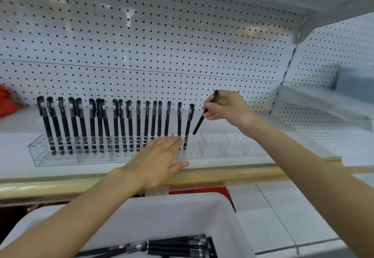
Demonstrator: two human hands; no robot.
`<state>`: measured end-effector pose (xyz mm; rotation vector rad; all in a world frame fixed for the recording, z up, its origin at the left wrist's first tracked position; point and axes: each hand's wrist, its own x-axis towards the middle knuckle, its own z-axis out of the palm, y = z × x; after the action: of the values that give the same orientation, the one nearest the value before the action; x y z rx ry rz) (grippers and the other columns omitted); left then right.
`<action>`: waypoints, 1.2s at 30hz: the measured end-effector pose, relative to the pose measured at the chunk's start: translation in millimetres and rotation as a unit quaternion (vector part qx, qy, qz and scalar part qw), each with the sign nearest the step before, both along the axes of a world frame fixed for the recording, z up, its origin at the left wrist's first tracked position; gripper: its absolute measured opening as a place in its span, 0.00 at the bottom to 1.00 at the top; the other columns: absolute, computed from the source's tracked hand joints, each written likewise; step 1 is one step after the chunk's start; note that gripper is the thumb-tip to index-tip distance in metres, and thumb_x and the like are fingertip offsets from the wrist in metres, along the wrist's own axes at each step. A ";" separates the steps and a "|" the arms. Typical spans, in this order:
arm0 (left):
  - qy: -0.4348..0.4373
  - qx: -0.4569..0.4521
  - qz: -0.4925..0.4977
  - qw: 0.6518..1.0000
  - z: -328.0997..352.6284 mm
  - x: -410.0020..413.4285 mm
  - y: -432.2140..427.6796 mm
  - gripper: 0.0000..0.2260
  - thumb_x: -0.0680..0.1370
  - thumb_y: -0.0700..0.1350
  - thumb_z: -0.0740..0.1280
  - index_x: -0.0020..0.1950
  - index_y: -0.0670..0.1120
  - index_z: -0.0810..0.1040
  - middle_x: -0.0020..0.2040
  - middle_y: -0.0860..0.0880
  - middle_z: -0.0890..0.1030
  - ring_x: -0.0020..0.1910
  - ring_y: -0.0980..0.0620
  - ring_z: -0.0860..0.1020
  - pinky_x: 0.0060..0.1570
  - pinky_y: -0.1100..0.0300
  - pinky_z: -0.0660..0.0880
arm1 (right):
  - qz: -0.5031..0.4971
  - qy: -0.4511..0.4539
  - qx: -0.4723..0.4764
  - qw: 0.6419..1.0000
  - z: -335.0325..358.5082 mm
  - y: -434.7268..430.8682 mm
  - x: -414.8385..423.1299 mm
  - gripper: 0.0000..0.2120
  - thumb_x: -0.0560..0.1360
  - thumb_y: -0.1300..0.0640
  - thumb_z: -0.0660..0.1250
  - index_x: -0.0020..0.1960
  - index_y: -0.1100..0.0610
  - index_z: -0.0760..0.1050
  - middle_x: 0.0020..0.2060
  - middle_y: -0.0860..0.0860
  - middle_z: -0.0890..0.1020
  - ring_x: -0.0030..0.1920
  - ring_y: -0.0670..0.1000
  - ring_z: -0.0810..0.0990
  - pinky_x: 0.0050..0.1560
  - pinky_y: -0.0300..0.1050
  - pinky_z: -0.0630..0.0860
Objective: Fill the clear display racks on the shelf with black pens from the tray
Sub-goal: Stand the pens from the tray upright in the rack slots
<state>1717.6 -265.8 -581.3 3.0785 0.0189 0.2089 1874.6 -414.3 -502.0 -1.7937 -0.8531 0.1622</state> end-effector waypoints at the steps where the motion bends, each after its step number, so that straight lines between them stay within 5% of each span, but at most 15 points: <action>1: 0.009 -0.001 0.001 1.000 0.1 0.6 0.6 0.33 0.80 0.63 0.49 0.79 0.48 0.44 0.80 0.51 0.46 0.78 0.53 0.46 0.70 0.61 0.38 | -0.005 -0.001 0.006 1.000 -0.9 4.1 2.1 0.05 0.77 0.64 0.67 0.50 0.66 0.77 0.42 0.58 0.83 0.37 0.50 0.84 0.44 0.42 0.82; 10: 0.041 -0.012 -0.008 0.999 -2.5 3.5 5.8 0.36 0.79 0.65 0.51 0.79 0.50 0.40 0.79 0.53 0.41 0.77 0.55 0.41 0.69 0.62 0.34 | 0.004 -0.025 -0.032 0.999 9.1 20.4 13.8 0.03 0.76 0.64 0.68 0.43 0.60 0.78 0.40 0.58 0.84 0.34 0.49 0.84 0.40 0.42 0.82; 14: 0.036 -0.019 -0.009 0.999 -8.2 4.9 8.6 0.37 0.78 0.67 0.51 0.79 0.50 0.39 0.79 0.54 0.39 0.77 0.56 0.38 0.72 0.60 0.34 | 0.015 -0.056 -0.085 0.995 10.2 22.3 16.6 0.02 0.75 0.64 0.69 0.46 0.63 0.78 0.33 0.52 0.83 0.34 0.49 0.84 0.39 0.40 0.81; 19: 0.044 -0.023 -0.010 0.999 -9.9 5.2 7.8 0.40 0.77 0.68 0.52 0.78 0.50 0.38 0.78 0.55 0.37 0.76 0.57 0.37 0.72 0.60 0.32 | 0.014 -0.094 -0.182 0.979 -10.6 30.4 19.2 0.06 0.74 0.62 0.71 0.49 0.64 0.80 0.38 0.56 0.84 0.32 0.45 0.83 0.39 0.41 0.80; 36: 0.035 -0.024 -0.002 0.999 -15.8 6.2 6.0 0.43 0.75 0.71 0.53 0.78 0.50 0.36 0.78 0.56 0.36 0.75 0.59 0.34 0.71 0.59 0.31 | 0.012 -0.055 -0.196 0.979 -13.9 34.5 30.7 0.12 0.71 0.59 0.75 0.50 0.66 0.81 0.43 0.59 0.85 0.36 0.49 0.84 0.44 0.42 0.81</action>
<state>1723.8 -259.8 -597.1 3.0370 0.0195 0.0986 1905.3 -379.7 -515.9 -2.1764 -0.9705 0.2631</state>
